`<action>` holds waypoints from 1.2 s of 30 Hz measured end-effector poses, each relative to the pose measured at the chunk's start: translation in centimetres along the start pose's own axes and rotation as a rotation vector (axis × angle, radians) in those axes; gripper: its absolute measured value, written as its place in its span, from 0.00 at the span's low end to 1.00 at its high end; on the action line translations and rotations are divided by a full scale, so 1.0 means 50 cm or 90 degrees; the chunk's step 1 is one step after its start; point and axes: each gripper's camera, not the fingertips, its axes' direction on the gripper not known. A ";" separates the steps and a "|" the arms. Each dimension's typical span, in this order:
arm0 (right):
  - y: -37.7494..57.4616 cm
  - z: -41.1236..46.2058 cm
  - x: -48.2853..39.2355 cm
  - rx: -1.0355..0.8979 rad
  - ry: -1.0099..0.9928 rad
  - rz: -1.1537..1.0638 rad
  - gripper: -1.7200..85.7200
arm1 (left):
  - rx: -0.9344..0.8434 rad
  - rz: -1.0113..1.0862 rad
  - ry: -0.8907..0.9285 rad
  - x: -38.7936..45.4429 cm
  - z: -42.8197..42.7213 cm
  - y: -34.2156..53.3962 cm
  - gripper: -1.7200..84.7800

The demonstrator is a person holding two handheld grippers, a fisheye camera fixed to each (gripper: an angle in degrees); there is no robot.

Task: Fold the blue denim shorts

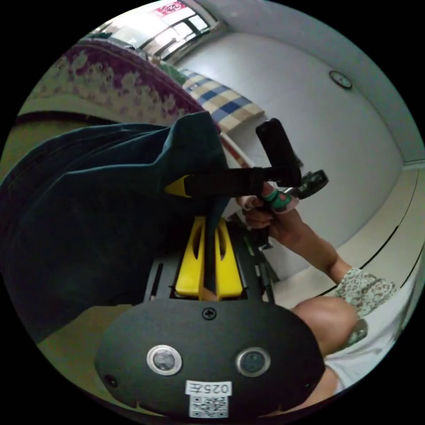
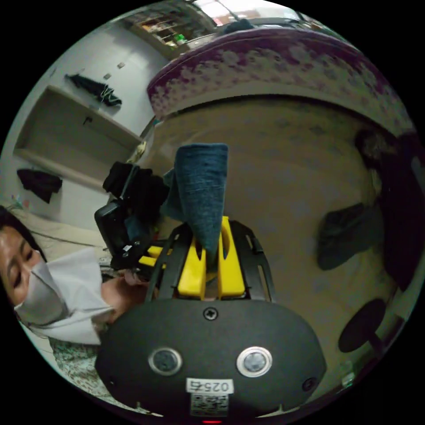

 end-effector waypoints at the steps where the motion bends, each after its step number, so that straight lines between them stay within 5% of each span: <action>1: 0.014 0.011 0.036 -0.009 0.004 0.007 0.03 | -0.022 -0.012 0.000 -0.014 0.043 0.005 0.01; 8: 0.196 0.187 0.415 -0.161 0.052 0.221 0.02 | -0.309 -0.175 -0.019 -0.202 0.523 0.133 0.00; 12: 0.296 0.114 0.507 -0.043 -0.072 0.279 0.02 | -0.325 -0.238 0.028 -0.200 0.619 0.162 0.00; 15: 0.360 0.048 0.544 0.065 -0.174 0.278 0.03 | -0.313 -0.055 0.022 -0.112 0.622 0.142 0.01; 18: 0.407 0.059 0.611 0.036 -0.106 0.318 0.04 | -0.306 0.032 0.064 -0.106 0.603 0.173 0.00; 22: 0.452 0.106 0.701 -0.006 -0.054 0.356 0.08 | -0.255 -0.129 0.124 -0.272 0.510 0.237 0.02; 28: 0.531 0.054 0.703 0.059 0.055 0.351 0.14 | 0.038 -0.236 -0.145 -0.496 0.173 0.300 0.17; 31: 0.567 0.016 0.676 0.121 0.105 0.324 0.14 | -0.029 -0.157 -0.186 -0.539 0.177 0.281 0.19; 36: 0.592 -0.010 0.642 0.188 0.037 0.271 0.23 | -0.193 -0.122 -0.037 -0.616 0.342 0.250 0.14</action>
